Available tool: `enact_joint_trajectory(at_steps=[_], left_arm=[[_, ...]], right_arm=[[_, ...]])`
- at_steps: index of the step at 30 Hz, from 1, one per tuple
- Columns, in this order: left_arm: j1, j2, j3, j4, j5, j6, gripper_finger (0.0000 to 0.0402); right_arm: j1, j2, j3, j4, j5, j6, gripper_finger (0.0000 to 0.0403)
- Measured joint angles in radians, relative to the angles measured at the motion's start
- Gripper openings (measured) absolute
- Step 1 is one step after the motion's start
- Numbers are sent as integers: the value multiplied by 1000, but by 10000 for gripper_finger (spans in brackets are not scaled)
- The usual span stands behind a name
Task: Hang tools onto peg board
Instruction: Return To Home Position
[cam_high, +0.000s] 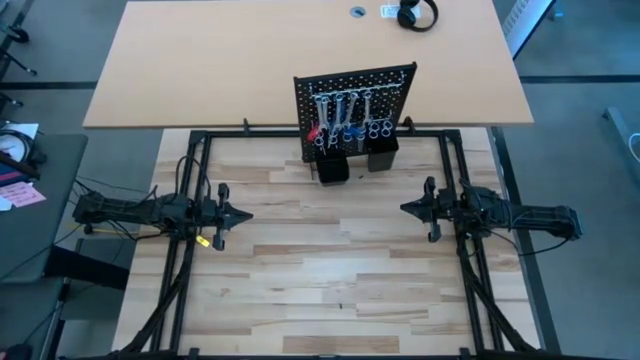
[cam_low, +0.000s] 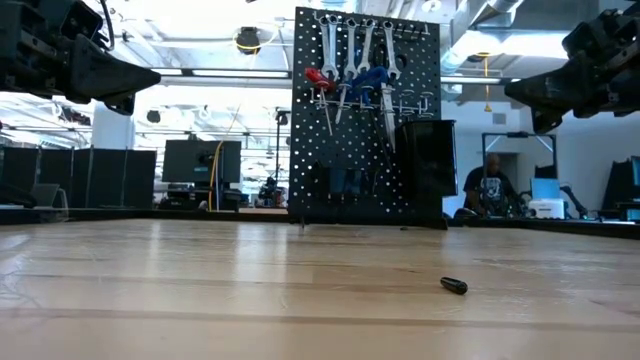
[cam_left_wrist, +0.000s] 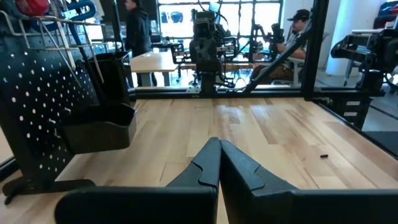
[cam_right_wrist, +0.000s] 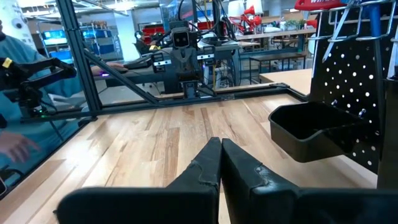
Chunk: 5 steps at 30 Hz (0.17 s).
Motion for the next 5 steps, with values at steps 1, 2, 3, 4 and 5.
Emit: enact_joint_trajectory(at_steps=[1, 2, 3, 4, 5], left_arm=[[0, 0, 0, 0, 0, 0, 0], [0, 0, 0, 0, 0, 0, 0], [0, 0, 0, 0, 0, 0, 0], [0, 0, 0, 0, 0, 0, 0], [0, 0, 0, 0, 0, 0, 0]], right_arm=[[0, 0, 0, 0, 0, 0, 16], [0, 0, 0, 0, 0, 0, 16], [0, 0, 0, 0, 0, 0, 16], [0, 0, 0, 0, 0, 0, 16], [0, 0, 0, 0, 0, 0, 16]])
